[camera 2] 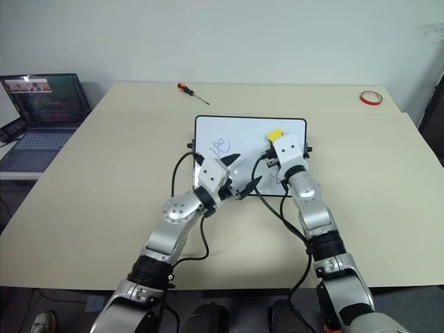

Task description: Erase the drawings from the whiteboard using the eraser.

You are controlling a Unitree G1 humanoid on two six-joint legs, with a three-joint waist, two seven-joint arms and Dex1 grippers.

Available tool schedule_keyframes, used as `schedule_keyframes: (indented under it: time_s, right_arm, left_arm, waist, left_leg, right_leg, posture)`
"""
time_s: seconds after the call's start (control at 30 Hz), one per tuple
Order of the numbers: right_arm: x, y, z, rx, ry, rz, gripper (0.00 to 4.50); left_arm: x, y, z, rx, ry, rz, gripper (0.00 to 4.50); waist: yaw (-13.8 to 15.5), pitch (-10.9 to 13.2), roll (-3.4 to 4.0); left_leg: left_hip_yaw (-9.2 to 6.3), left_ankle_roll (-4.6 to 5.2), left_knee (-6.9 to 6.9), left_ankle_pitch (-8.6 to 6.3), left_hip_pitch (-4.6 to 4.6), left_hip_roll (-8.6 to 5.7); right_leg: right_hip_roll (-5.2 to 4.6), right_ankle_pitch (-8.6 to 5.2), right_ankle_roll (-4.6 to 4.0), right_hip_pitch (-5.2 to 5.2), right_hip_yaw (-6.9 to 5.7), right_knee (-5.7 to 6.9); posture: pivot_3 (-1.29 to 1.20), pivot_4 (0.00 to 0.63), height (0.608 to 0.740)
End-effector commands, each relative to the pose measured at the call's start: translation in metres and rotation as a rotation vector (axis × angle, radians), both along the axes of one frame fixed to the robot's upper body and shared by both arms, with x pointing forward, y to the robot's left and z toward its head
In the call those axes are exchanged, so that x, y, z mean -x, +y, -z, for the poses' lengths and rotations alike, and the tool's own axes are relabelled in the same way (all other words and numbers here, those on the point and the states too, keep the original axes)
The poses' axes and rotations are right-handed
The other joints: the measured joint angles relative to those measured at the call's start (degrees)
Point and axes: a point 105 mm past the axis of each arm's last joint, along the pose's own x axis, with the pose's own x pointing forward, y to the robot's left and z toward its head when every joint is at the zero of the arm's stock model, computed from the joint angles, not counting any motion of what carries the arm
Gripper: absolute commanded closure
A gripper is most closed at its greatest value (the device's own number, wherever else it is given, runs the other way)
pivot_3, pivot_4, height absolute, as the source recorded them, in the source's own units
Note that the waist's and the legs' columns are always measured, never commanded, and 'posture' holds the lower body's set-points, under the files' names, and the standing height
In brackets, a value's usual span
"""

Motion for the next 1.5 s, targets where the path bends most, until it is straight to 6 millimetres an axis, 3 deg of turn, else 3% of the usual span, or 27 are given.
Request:
schedule_keyframes:
  time_s: [0.03, 0.2, 0.47, 0.8, 1.0, 1.27, 1.5]
  right_arm:
    - [-0.001, -0.014, 0.016, 0.001, 0.061, 0.062, 3.30]
    - [0.007, -0.006, 0.018, -0.018, 0.090, -0.016, 3.30]
    - [0.019, -0.018, 0.022, -0.051, 0.136, -0.007, 3.30]
    - [0.040, -0.028, -0.011, -0.145, 0.073, -0.030, 3.30]
    - [0.056, -0.028, -0.019, -0.140, 0.064, -0.061, 3.30]
    - [0.089, -0.036, -0.004, -0.152, 0.156, -0.121, 3.30]
    - [0.103, -0.044, 0.007, -0.154, 0.176, -0.109, 3.30]
  left_arm:
    - [0.001, -0.003, -0.013, 0.011, -0.048, 0.013, 0.00]
    - [0.002, -0.004, -0.012, 0.013, -0.046, 0.017, 0.00]
    - [0.005, 0.005, -0.007, 0.002, -0.036, 0.014, 0.00]
    - [0.013, 0.013, -0.011, 0.005, -0.044, 0.023, 0.00]
    - [0.030, 0.025, 0.000, -0.010, 0.014, 0.078, 0.00]
    - [0.067, 0.034, 0.020, -0.027, 0.148, 0.181, 0.00]
    - [0.072, 0.045, 0.026, -0.047, 0.160, 0.097, 0.00]
  waist:
    - [0.0, 0.0, 0.00]
    - [0.0, 0.0, 0.00]
    - [0.0, 0.0, 0.00]
    - [0.4, 0.0, 0.00]
    - [0.0, 0.0, 0.03]
    - [0.1, 0.0, 0.04]
    - [0.2, 0.1, 0.03]
  left_leg:
    - [0.00, 0.00, 0.00, 0.00, 0.00, 0.00]
    - [0.01, 0.00, -0.01, 0.00, 0.00, 0.00]
    - [0.01, 0.00, -0.06, 0.00, -0.01, 0.01]
    - [0.00, 0.00, -0.11, 0.00, -0.21, 0.00]
    - [0.02, 0.00, -0.20, 0.00, -0.25, 0.04]
    - [-0.06, 0.01, -0.21, -0.01, -0.31, 0.04]
    - [-0.05, 0.01, -0.21, -0.01, -0.29, 0.04]
  right_leg:
    - [0.00, 0.00, 0.00, 0.00, 0.00, 0.00]
    - [0.00, 0.00, 0.00, 0.00, 0.01, 0.00]
    - [0.00, 0.00, 0.00, -0.02, 0.02, -0.04]
    - [0.00, 0.00, 0.01, -0.21, 0.01, -0.10]
    - [0.00, -0.01, 0.00, -0.29, 0.04, -0.15]
    - [-0.03, -0.01, 0.00, -0.22, 0.00, -0.36]
    - [-0.03, -0.01, 0.01, -0.21, 0.00, -0.36]
  posture:
    - [0.00, 0.150, 0.740]
    - [0.00, 0.150, 0.740]
    - [0.00, 0.150, 0.740]
    - [0.00, 0.150, 0.740]
    - [0.00, 0.150, 0.740]
    - [0.00, 0.150, 0.740]
    - [0.00, 0.150, 0.740]
